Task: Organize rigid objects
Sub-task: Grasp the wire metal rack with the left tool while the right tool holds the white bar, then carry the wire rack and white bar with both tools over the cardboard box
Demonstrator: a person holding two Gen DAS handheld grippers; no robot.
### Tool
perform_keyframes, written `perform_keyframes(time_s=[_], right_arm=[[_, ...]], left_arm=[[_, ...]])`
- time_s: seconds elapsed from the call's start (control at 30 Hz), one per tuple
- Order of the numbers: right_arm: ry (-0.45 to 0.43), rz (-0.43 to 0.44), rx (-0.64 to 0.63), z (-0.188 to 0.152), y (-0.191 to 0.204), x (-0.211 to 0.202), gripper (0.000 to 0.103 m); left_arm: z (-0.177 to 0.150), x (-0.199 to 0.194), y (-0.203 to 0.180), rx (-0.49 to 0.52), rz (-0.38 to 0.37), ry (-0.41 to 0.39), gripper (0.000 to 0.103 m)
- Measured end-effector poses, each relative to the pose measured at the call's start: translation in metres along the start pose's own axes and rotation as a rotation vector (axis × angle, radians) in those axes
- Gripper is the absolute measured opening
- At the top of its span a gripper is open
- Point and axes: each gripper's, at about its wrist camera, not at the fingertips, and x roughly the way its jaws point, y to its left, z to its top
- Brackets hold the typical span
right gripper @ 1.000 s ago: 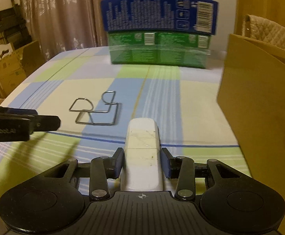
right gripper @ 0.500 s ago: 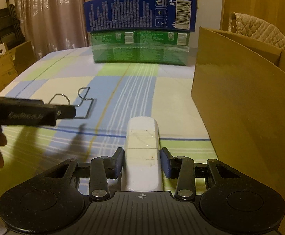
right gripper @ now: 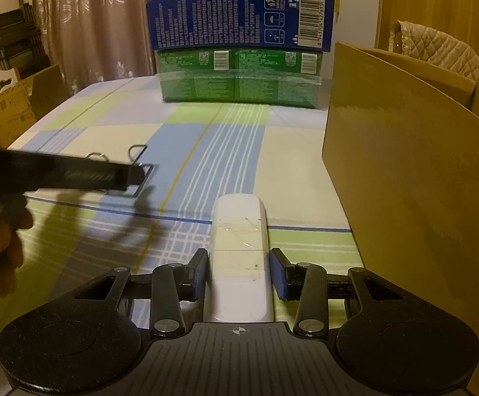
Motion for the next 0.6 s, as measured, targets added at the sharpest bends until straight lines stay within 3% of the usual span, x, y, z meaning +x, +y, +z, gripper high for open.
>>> perform_keyframes(time_s=[0.37, 0.6], right_arm=[[0.056, 0.030, -0.020, -0.030, 0.012, -0.043, 0.037], [0.065, 0.035, -0.007, -0.053, 0.014, -0.073, 0.037]], left_arm=[[-0.048, -0.090, -0.012, 0.031, -0.028, 0.059, 0.064], [-0.084, -0.115, -0.019, 0.008, -0.033, 0.070, 0.065]])
